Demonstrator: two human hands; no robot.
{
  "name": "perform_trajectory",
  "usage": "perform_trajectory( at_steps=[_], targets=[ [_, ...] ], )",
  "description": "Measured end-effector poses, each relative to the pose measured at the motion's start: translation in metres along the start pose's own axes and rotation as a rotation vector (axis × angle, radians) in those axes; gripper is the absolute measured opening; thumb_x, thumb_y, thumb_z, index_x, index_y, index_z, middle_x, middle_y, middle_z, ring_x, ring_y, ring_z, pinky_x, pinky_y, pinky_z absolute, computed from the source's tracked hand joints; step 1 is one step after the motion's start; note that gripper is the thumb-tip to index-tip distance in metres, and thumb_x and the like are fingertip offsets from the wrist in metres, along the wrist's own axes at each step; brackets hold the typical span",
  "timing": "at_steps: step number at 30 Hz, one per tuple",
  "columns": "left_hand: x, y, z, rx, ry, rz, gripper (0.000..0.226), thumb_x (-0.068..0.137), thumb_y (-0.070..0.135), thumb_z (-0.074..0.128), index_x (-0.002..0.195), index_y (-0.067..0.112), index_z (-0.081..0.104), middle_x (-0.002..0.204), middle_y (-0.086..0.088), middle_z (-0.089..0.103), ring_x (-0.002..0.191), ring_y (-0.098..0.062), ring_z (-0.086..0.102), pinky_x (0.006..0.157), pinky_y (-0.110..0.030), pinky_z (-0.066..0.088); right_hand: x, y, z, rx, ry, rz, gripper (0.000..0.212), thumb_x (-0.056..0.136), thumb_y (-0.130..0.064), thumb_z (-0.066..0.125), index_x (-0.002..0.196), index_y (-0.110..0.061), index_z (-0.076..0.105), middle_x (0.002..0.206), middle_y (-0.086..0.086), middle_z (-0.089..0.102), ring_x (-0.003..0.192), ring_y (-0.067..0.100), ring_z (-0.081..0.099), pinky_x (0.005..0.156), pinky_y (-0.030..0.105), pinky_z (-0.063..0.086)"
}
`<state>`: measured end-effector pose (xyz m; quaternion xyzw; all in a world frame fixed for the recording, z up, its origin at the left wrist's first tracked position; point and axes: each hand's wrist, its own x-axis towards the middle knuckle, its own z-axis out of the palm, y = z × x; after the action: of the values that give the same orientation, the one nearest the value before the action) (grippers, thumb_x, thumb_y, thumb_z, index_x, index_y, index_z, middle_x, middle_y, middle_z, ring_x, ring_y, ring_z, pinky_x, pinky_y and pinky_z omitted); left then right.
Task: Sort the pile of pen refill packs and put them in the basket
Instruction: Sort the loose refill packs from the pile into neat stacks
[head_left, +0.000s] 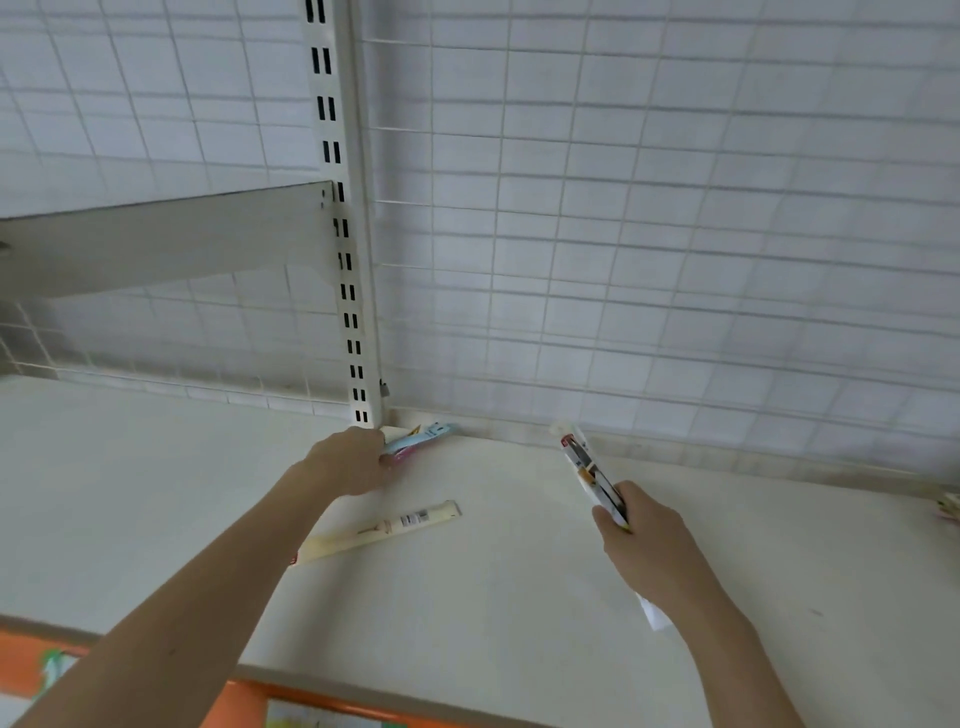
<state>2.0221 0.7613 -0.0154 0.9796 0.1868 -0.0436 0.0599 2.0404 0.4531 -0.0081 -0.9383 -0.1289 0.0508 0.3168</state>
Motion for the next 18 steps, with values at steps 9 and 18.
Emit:
perform_trajectory(
  at_steps=[9,18],
  targets=[
    [-0.027,-0.025,-0.025,-0.381,-0.124,-0.044,0.026,0.088,0.022,0.06,0.066,0.016,0.049,0.059,0.002,0.047,0.049,-0.01,0.043,0.05,-0.018,0.035,0.0,-0.014,0.013,0.017,-0.053,-0.065,0.02,0.093,-0.028,0.044,0.075,-0.024,0.039,0.076,0.007,0.061,0.068,0.025,0.057,0.06,0.032,0.043],
    [-0.056,-0.037,-0.04,-0.539,-0.138,-0.131,0.013,0.083,0.013,0.065,0.079,0.013,0.052,0.06,-0.002,0.054,0.044,-0.009,0.044,0.039,-0.014,0.034,-0.001,-0.025,0.024,0.021,-0.074,-0.097,0.015,0.093,-0.027,0.046,0.083,-0.016,0.046,0.079,0.011,0.065,0.076,0.032,0.062,0.068,0.036,0.049]
  ],
)
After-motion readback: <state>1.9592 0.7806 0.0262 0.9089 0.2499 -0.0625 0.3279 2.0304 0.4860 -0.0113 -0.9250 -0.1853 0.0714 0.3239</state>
